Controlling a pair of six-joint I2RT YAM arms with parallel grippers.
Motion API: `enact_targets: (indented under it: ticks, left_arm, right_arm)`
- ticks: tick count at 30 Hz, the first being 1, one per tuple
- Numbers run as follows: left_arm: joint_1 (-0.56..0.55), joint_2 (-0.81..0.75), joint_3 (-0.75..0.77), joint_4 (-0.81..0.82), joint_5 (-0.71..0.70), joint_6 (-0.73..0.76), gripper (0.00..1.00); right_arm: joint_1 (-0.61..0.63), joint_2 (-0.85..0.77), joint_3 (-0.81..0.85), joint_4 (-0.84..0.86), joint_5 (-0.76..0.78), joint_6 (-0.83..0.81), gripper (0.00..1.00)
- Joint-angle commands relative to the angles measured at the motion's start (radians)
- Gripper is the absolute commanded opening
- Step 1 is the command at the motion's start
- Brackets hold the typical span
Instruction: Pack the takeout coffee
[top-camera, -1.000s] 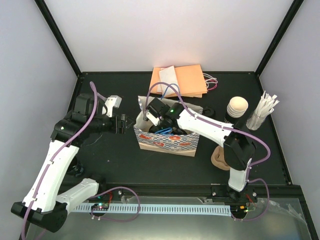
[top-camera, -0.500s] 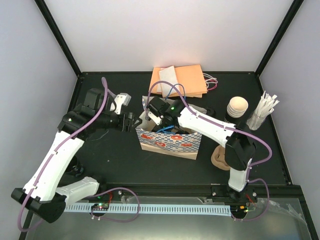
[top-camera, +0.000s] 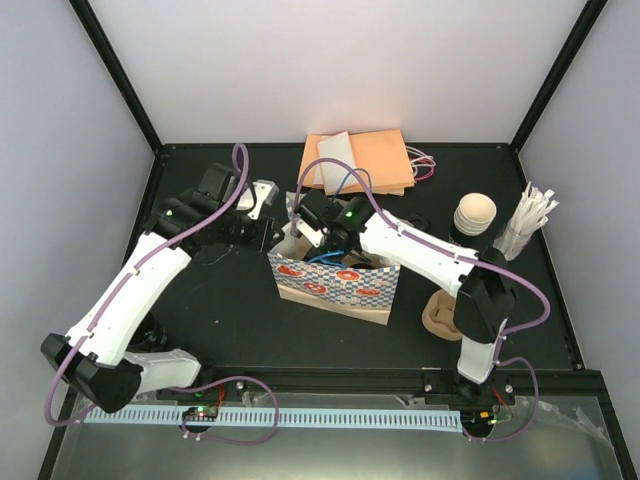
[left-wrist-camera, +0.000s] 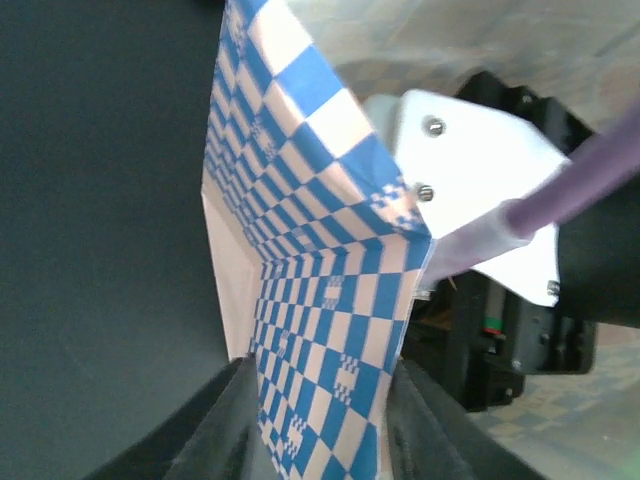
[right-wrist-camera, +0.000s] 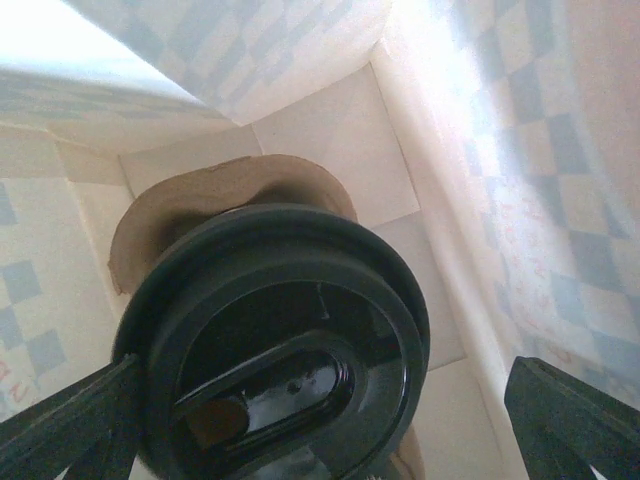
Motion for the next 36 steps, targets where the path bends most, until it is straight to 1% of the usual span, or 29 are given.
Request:
enact_targets:
  ticks: [1,4,5,8,16,25,28,31,36]
  left_arm:
    - [-0.008,0.024,0.074,-0.075,-0.055,0.030,0.28]
    - [-0.009,0.030,0.081,-0.085,-0.076,0.032,0.10]
    - [-0.010,0.027,0.082,-0.085,-0.088,0.033,0.06]
    - [-0.010,0.016,0.081,-0.083,-0.113,0.034,0.02]
    - [-0.012,-0.016,0.068,-0.070,-0.142,0.036,0.02]
    - [-0.007,-0.023,0.053,-0.074,-0.225,0.016,0.01]
    - [0.004,-0.025,0.048,-0.065,-0.246,0.007,0.02]
    - [0.041,-0.033,0.031,-0.038,-0.253,0.011,0.02]
    - [0.128,-0.034,0.004,0.003,-0.209,0.033,0.01]
  right_arm:
    - [-0.004,-0.070,0.019,0.013,0.016,0.015,1.00]
    - [-0.003,-0.092,0.019,0.017,0.033,0.019,1.00]
    - [-0.004,-0.103,0.017,0.020,0.037,0.021,1.00]
    - [-0.004,-0.137,0.006,0.041,0.051,0.028,1.00]
    - [-0.004,-0.218,0.041,0.059,0.037,0.045,1.00]
    - [-0.004,-0.391,0.048,0.127,0.079,0.069,1.00]
    - [-0.004,-0.448,0.049,0.160,0.129,0.082,1.00]
    - [-0.004,-0.498,0.058,0.174,0.184,0.094,1.00]
    - [-0.008,-0.571,0.035,0.174,0.311,0.120,1.00]
